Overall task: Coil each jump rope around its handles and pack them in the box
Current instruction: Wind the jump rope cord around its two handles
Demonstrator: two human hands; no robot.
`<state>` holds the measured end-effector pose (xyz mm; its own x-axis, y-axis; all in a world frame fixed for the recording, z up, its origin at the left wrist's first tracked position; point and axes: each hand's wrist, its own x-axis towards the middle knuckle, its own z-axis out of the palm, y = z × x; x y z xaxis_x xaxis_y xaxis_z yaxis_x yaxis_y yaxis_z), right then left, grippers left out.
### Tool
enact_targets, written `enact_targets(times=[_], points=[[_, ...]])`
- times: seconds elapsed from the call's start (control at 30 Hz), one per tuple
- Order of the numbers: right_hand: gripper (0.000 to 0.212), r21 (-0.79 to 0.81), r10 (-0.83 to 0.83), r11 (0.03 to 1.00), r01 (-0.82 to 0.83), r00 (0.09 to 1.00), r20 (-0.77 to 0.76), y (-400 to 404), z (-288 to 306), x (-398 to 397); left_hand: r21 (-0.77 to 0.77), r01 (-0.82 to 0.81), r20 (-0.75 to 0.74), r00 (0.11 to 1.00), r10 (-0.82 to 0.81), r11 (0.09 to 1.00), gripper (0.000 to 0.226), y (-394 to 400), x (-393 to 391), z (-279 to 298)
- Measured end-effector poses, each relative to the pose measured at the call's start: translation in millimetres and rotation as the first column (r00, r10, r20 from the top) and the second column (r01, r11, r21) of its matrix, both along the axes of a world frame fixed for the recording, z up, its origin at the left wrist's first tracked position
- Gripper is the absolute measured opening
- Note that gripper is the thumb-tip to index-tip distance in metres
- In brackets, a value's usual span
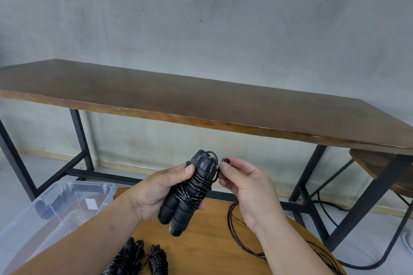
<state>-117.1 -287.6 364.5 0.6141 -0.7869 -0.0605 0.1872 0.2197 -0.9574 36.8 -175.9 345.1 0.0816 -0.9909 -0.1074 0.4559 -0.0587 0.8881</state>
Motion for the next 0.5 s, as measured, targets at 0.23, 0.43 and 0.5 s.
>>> enact_targets(times=[0.23,0.43,0.5], points=[[0.01,-0.16,-0.053,0.986,0.036,0.993,-0.105,-3.7,8.2,1.7,-0.034,0.062,0.03,0.998,-0.061,0.997,0.053,-4.0,-2.1,1.5],[0.02,-0.458,-0.035,0.88,-0.129,0.943,-0.332,-12.9,10.2,-9.3,-0.007,0.089,0.097,0.991,-0.088,0.996,0.06,-4.5,-3.4,1.3],[0.024,-0.455,0.032,0.865,-0.214,0.927,-0.375,-15.0,12.2,-13.8,0.016,0.072,0.135,0.988,-0.073,0.997,0.062,-4.8,-1.6,1.1]])
